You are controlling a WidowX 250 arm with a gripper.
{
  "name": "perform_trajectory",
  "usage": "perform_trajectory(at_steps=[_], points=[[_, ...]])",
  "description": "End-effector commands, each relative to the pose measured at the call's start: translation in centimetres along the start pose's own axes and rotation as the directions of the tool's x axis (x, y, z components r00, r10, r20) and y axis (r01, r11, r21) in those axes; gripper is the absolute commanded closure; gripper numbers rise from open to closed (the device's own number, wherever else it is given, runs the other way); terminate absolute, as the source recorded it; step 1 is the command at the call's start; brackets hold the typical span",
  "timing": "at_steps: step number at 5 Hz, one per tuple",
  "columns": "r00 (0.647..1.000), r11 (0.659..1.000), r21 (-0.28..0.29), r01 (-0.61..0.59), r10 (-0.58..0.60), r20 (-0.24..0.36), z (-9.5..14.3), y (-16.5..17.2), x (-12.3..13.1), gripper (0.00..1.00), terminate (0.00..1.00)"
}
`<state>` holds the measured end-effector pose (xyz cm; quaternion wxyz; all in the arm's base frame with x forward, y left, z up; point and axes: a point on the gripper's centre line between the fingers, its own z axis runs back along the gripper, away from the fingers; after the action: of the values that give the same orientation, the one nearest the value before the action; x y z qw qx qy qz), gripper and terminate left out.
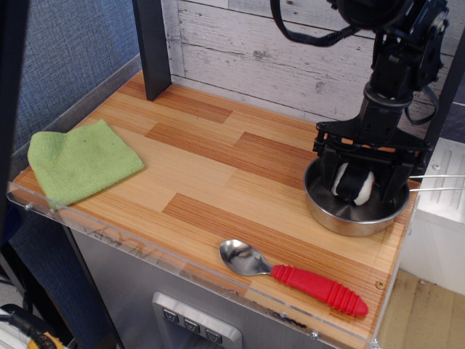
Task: Put the sushi on the cloth.
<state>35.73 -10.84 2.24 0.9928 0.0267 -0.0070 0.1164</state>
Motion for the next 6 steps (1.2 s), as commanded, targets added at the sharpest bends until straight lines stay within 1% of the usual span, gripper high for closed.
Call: perform_trajectory(at_steps=[1,2,3,4,5,6], points=[[0.999,0.999,-0.035,-0.025,0.026,0.042,1.4,1.3,-0.7,1.0,0.0],[0.998,0.998,-0.044,-0.037,0.039,0.052,2.0,1.6,-0.7,1.0,0.0],[0.995,0.996,-0.05,-0.08,0.083,0.055,2.8,2.5,-0.5,1.0,0.0],[0.992,0.993,-0.052,-0.104,0.107,0.071,3.9,3.2,-0.4,1.0,0.0],[0.984,0.985,-0.091,-0.146,0.154,0.086,6.3,4.0,-0.5,1.0,0.0],[0.977,0.975,-0.145,-0.167,0.183,0.109,9.6,4.6,-1.0,1.0,0.0]])
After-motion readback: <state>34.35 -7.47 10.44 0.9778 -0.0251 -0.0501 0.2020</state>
